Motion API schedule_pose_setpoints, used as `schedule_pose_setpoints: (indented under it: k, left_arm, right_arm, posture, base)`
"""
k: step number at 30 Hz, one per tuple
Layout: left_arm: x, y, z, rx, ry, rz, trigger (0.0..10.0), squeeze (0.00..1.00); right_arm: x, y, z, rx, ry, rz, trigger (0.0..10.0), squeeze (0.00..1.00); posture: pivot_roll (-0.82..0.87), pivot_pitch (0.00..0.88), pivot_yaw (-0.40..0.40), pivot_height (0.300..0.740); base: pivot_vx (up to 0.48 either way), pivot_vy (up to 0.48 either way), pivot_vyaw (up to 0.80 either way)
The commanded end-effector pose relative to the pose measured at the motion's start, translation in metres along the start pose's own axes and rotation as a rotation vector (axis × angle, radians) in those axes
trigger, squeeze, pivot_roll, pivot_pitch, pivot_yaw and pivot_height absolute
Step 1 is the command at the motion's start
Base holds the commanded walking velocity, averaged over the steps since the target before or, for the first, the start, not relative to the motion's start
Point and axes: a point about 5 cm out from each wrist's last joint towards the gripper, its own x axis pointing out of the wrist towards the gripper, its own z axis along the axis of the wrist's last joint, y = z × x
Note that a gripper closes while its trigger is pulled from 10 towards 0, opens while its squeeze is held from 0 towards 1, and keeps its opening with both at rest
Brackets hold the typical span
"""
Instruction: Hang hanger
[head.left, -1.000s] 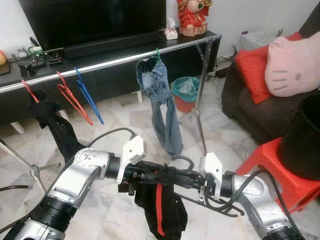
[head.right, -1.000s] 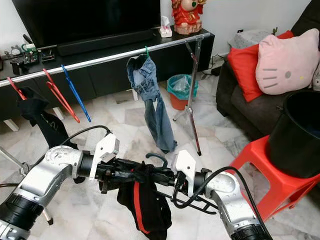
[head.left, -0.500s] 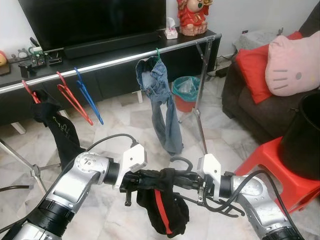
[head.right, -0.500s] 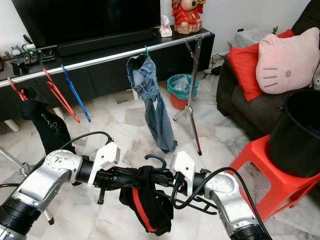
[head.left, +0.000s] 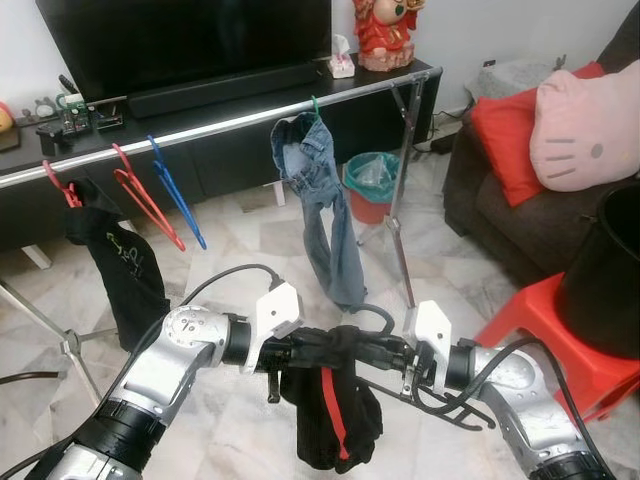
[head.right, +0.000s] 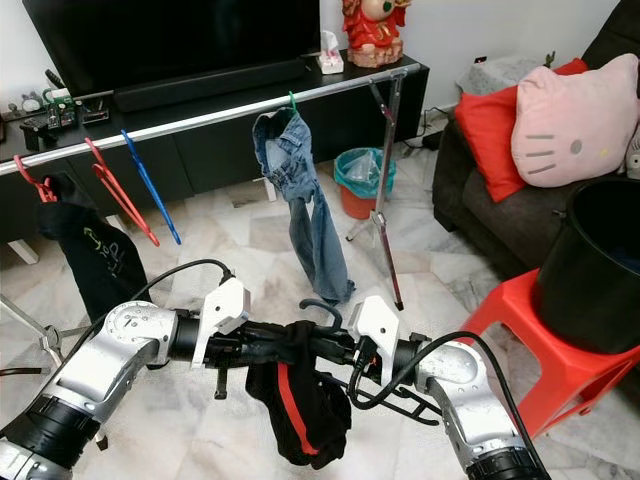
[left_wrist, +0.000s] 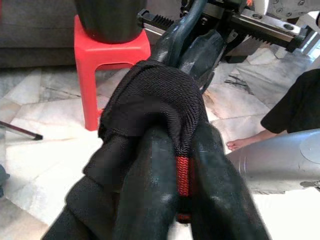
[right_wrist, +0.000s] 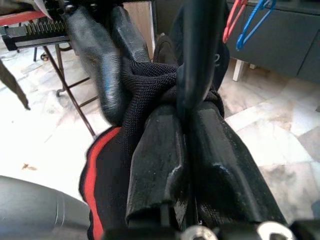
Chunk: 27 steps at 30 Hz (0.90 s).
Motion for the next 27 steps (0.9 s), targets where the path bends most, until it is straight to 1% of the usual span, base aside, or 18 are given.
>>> schedule_pose_setpoints:
  k: [1,4,10,11,22,25,27]
  left_arm:
    - [-0.006,0.007,0.01,0.032,-0.038,0.027,10.0,1.0]
    - [-0.009,0.007,0.009,0.039,-0.023,0.023,10.0,1.0]
    - [-0.012,0.008,0.012,0.05,-0.024,0.026,10.0,1.0]
    - [-0.012,0.008,0.012,0.056,-0.022,0.026,10.0,0.0]
    - [-0.003,0.007,0.01,0.046,-0.02,0.011,10.0,0.0]
    - [0.001,0.01,0.013,0.048,-0.047,0.036,10.0,0.0]
    - [0.002,0.016,0.016,0.058,-0.074,0.091,10.0,0.0]
  right_arm:
    - [0.01,0.006,0.008,-0.034,-0.032,0.054,10.0,0.0]
    - [0.011,0.006,0.009,-0.034,-0.035,0.051,10.0,0.0]
    - [0.012,0.005,0.008,-0.036,-0.04,0.044,10.0,0.0]
    - [0.013,0.005,0.009,-0.037,-0.04,0.043,10.0,0.0]
    - [0.014,0.008,0.009,-0.035,-0.043,0.065,10.0,0.0]
    - [0.013,0.01,0.008,-0.021,-0.032,0.092,10.0,0.0]
    - [0.013,0.012,0.006,-0.018,-0.021,0.106,10.0,0.0]
  posture:
    - [0.1,0.021,0.091,0.74]
    - [0.1,0.02,0.094,0.74]
    - [0.11,0.016,0.102,0.74]
    - [0.11,0.014,0.103,0.74]
    - [0.1,0.011,0.106,0.74]
    - [0.1,0.011,0.105,0.74]
    - [0.1,0.011,0.104,0.74]
  base:
    - [0.0,0.0,0.0]
    - [0.0,0.0,0.0]
    - [0.0,0.0,0.0]
    - [0.0,0.0,0.0]
    - [0.0,0.0,0.0]
    - [0.0,0.0,0.0]
    - [0.0,0.0,0.0]
